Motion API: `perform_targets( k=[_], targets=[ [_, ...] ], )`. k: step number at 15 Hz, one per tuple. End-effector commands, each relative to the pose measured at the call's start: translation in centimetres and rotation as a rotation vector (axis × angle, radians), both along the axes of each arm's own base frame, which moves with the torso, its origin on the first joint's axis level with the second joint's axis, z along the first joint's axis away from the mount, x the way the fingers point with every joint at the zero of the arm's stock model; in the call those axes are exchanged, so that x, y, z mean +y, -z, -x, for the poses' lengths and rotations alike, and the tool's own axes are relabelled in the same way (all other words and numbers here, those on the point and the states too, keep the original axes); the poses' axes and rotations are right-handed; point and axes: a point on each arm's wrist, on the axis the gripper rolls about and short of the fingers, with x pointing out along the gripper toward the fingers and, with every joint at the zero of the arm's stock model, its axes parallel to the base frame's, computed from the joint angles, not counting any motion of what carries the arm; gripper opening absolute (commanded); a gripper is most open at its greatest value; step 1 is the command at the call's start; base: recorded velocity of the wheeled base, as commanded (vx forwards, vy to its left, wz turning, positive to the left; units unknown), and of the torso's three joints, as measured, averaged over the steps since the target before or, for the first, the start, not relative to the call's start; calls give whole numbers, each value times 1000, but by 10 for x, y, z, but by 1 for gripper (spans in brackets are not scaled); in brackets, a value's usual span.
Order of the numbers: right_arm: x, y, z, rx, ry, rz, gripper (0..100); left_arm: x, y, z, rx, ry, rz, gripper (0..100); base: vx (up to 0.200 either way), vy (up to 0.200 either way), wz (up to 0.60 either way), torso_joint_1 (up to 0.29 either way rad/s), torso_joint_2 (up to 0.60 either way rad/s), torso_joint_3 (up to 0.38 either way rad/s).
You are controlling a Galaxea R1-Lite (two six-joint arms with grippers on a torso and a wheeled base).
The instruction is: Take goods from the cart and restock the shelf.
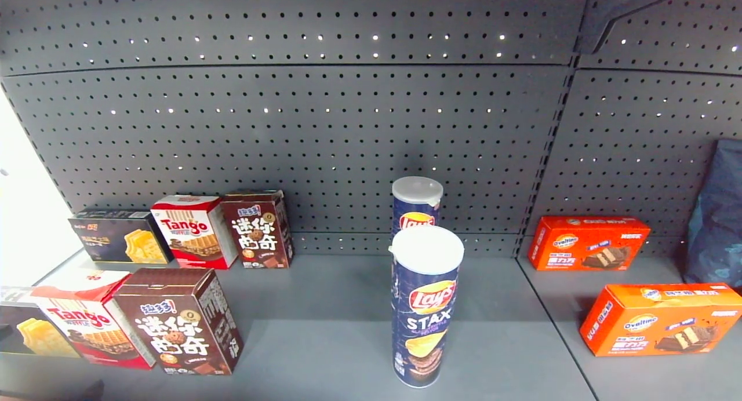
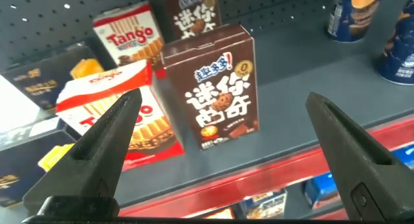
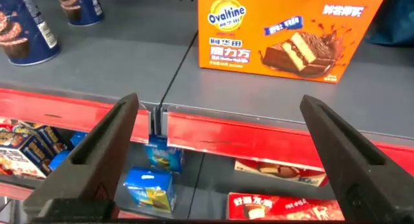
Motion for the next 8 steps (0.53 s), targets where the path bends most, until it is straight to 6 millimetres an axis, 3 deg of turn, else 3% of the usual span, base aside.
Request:
perform_targets(
  k=[1,4,8],
  targets=[
    [0,1,0,0,4,-2,100,1,-1,2,-13,-15,-1,100,0,0,0,0,0,0],
    [2,2,4,-52,138,-4,100,2,-5,2,-32,-57,-22,100,0,0,0,0,0,0],
    [2,2,7,-87,115,-7,100,3,7,6,-20,-39,-30,100,0,0,0,0,0,0]
  ],
)
